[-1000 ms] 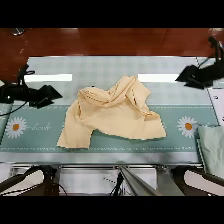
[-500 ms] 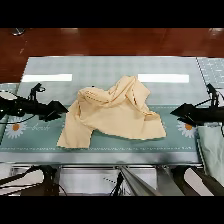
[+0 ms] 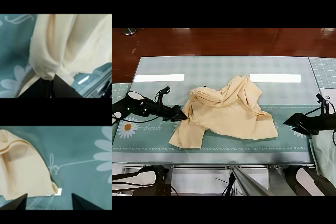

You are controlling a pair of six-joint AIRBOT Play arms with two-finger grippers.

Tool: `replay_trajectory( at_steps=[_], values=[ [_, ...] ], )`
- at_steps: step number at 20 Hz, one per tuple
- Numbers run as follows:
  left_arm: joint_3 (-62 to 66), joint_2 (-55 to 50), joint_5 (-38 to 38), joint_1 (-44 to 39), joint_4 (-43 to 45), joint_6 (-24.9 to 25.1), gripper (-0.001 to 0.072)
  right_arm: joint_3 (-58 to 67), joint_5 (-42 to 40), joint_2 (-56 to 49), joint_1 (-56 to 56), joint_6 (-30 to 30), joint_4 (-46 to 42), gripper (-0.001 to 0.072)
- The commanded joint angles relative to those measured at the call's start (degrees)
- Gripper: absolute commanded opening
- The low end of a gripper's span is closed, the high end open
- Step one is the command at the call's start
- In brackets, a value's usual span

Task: Fold the shirts.

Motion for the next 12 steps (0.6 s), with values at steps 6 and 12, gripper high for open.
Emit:
replay_trajectory(
  at_steps=[6, 12],
  values=[
    [0.50, -0.28, -1.05, -0.46, -0.42, 0.68, 0.0019, -6.95, 1.05, -0.46, 4.00, 1.57, -2.21, 0.0630],
    [0.50, -0.28, -1.05, -0.46, -0.50, 0.46, 0.0019, -6.95, -5.42, -7.52, 6.47, -1.14, 7.89, 0.0629]
  ],
)
